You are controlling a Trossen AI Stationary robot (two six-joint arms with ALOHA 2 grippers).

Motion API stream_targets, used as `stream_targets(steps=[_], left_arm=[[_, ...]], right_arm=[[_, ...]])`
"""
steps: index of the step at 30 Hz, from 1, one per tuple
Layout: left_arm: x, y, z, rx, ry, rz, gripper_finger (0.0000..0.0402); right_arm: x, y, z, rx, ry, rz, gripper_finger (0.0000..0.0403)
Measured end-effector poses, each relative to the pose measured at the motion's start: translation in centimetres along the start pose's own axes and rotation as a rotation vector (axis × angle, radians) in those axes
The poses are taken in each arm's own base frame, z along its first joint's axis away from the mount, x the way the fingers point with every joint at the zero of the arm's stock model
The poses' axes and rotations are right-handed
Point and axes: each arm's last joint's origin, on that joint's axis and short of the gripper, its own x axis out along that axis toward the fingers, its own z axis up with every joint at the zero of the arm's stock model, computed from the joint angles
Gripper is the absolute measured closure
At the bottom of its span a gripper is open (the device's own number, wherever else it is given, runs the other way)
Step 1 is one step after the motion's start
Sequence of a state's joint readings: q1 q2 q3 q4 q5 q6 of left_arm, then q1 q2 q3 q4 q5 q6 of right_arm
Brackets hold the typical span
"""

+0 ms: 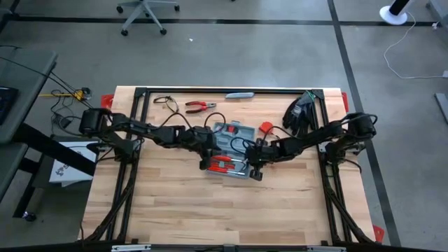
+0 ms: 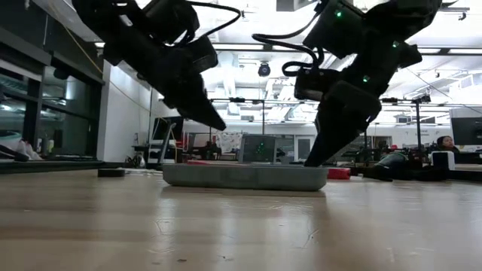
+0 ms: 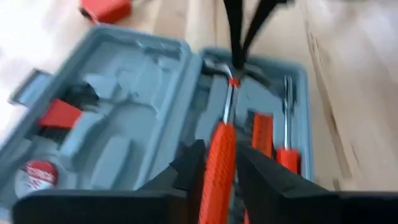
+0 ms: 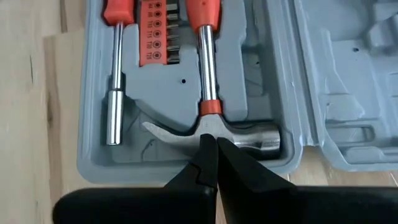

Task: Prefit tool cases
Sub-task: Remove the orange hammer from the gray tool case

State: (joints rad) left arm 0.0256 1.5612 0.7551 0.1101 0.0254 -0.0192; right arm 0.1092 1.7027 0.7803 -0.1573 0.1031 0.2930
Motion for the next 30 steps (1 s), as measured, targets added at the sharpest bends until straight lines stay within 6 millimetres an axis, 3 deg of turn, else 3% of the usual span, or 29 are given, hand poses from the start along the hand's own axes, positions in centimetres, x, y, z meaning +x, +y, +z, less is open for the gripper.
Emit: stream_targets(steps=[6,11,22,27,30], left_arm=[[0.0,-0.4,-1.0,0.088,0.108,-0.004,0.0233],[-0.1,-0.2,-1.2,0.115,0.122,0.033,0.0199],[0.3,-0.2,-1.7,0.114,0.161,0.018,0.0193],[2.6,-0.2,-3.2,0.111,0.232,-0.012,0.0193],[3.9,0.0,-3.0,0.125,0.256,0.041,0.0194]], right_arm=[[0.2,-0.4,0.3,0.004,-0.019,0.019,0.0403],[0.2,-0.5,0.3,0.001,-0.024,0.031,0.0403],[0.3,-0.5,0.4,-0.006,-0.039,0.033,0.0403],[0.3,-0.5,0.5,-0.006,-0.046,0.035,0.0403],[0.3,-0.5,0.5,-0.013,-0.049,0.035,0.0403]])
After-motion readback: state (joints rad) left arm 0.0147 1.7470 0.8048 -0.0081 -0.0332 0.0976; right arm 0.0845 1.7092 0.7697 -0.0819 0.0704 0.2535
